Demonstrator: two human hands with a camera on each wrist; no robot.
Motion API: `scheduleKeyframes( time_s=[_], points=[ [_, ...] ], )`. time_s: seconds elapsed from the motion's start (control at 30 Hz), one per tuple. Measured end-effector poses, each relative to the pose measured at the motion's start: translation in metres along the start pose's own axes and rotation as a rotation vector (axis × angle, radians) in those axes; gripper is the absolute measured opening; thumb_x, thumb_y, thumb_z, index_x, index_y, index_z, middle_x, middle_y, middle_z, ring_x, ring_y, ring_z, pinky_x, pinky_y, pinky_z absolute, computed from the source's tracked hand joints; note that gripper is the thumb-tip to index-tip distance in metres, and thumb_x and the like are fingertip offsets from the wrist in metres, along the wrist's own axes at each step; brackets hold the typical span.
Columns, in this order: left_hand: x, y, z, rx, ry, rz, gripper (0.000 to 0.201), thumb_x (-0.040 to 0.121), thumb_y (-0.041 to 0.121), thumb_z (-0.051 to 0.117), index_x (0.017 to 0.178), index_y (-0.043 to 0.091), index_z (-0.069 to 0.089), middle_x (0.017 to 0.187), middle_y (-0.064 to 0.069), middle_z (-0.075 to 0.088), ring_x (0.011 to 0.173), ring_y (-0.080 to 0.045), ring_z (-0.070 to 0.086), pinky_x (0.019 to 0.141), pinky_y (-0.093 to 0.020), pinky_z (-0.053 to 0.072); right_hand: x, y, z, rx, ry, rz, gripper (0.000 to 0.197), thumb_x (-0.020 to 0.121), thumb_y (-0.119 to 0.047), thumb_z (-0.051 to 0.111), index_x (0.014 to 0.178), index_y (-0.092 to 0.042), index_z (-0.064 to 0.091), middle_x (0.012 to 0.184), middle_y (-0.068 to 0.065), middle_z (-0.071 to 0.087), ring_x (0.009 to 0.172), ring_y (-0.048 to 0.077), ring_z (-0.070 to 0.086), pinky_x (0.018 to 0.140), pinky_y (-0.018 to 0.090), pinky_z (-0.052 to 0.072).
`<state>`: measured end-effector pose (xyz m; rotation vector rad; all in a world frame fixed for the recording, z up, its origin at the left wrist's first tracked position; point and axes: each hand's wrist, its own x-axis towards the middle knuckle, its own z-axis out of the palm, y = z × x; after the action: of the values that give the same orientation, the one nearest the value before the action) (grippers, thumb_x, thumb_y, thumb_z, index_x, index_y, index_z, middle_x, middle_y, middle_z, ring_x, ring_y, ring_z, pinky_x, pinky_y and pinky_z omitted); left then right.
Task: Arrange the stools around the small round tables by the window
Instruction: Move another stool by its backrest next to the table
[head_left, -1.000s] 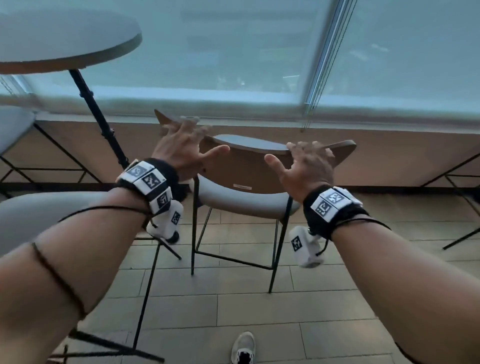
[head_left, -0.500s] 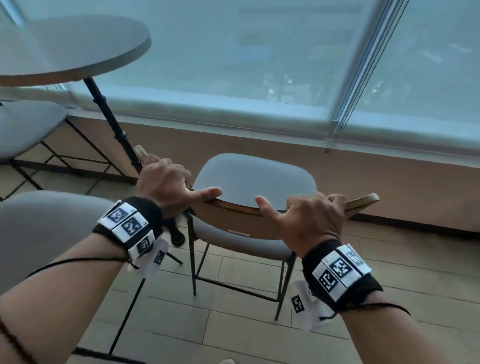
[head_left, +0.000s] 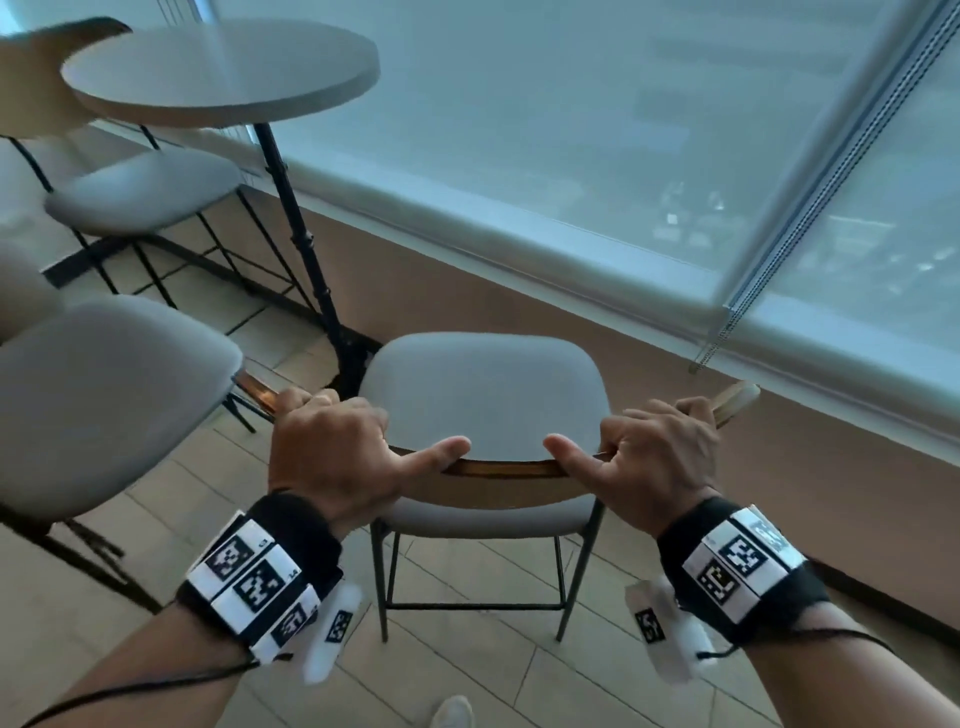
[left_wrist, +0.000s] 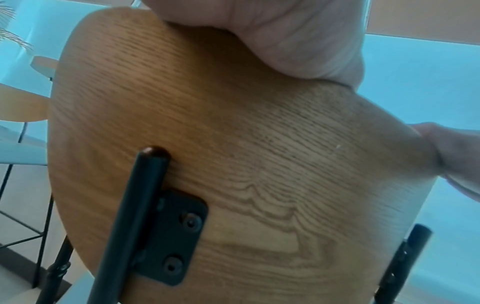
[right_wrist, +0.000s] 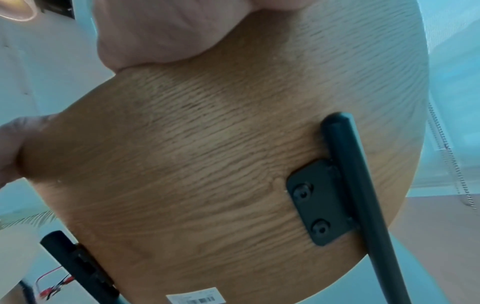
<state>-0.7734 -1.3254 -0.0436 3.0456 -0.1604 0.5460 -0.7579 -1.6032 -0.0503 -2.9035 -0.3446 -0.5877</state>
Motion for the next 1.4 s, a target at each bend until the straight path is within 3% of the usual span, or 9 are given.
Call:
scheduleKeyframes(
  time_s=[0.13,0.3,0.5,0.7,0.8,0.97,1.1,1.4],
  points=[
    [0.002,0.023,0.004,0.039,-0.007,-0.112,0.087,0.073,0.095,0.022,0.047,0.015,0.048,0.049,-0.003,0.050,0.053,-0.020,0.040,0.075,-0.042,0.035,0.029,0.030,0.008,0.040,0.036,-0.135,0.077,0.082,-0.084,0.023,0.039,-0.022,0.040,0.043,-0.014,0.038,0.050,0.016,0.040,0.074,0.038,0.032],
    [0.017,0.058,0.011,0.068,-0.018,-0.228,0.089,0.073,0.094,0.027,0.048,0.013,0.052,0.050,-0.006,0.051,0.054,-0.023,0.044,0.071,-0.042,0.034,0.075,0.071,0.024,0.099,0.058,-0.296,0.073,0.083,-0.082,0.028,0.041,-0.024,0.041,0.043,-0.013,0.041,0.050,0.015,0.039,0.071,0.037,0.031],
    [0.044,0.105,0.016,0.054,-0.036,-0.319,0.086,0.077,0.092,0.028,0.045,0.014,0.047,0.048,-0.006,0.049,0.053,-0.027,0.047,0.068,-0.042,0.036,0.132,0.122,0.043,0.195,0.009,-0.469,0.074,0.084,-0.081,0.033,0.042,-0.021,0.043,0.044,-0.013,0.042,0.048,0.016,0.040,0.069,0.041,0.038],
    [0.076,0.143,0.028,0.073,-0.028,-0.438,0.082,0.078,0.090,0.031,0.045,0.016,0.044,0.046,-0.005,0.048,0.051,-0.024,0.042,0.065,-0.040,0.035,0.188,0.158,0.061,0.259,0.004,-0.638,0.068,0.087,-0.078,0.032,0.044,-0.026,0.040,0.045,-0.015,0.039,0.046,0.013,0.036,0.066,0.037,0.033],
    [0.096,0.166,0.036,0.097,-0.021,-0.504,0.084,0.079,0.089,0.031,0.045,0.015,0.047,0.047,-0.006,0.051,0.052,-0.027,0.049,0.067,-0.042,0.038,0.218,0.175,0.071,0.320,0.025,-0.694,0.065,0.086,-0.074,0.038,0.043,-0.025,0.041,0.045,-0.015,0.038,0.047,0.013,0.036,0.066,0.034,0.027],
    [0.130,0.204,0.046,0.122,-0.033,-0.629,0.088,0.080,0.089,0.025,0.045,0.013,0.050,0.048,-0.007,0.055,0.053,-0.027,0.052,0.069,-0.042,0.038,0.265,0.203,0.088,0.399,0.030,-0.785,0.065,0.086,-0.073,0.042,0.043,-0.024,0.043,0.044,-0.014,0.038,0.045,0.015,0.041,0.064,0.038,0.036],
    [0.157,0.230,0.053,0.144,-0.038,-0.712,0.087,0.080,0.089,0.025,0.045,0.013,0.051,0.048,-0.007,0.055,0.054,-0.026,0.052,0.070,-0.041,0.039,0.298,0.220,0.097,0.449,0.003,-0.859,0.056,0.086,-0.073,0.040,0.048,-0.031,0.036,0.047,-0.017,0.035,0.047,0.017,0.042,0.064,0.038,0.036],
    [0.192,0.251,0.066,0.169,-0.018,-0.793,0.086,0.081,0.088,0.025,0.045,0.014,0.050,0.049,-0.006,0.055,0.055,-0.025,0.051,0.070,-0.040,0.037,0.346,0.238,0.122,0.468,-0.042,-0.930,0.072,0.086,-0.077,0.036,0.043,-0.020,0.051,0.046,-0.015,0.039,0.049,0.020,0.048,0.069,0.037,0.033]
  ],
)
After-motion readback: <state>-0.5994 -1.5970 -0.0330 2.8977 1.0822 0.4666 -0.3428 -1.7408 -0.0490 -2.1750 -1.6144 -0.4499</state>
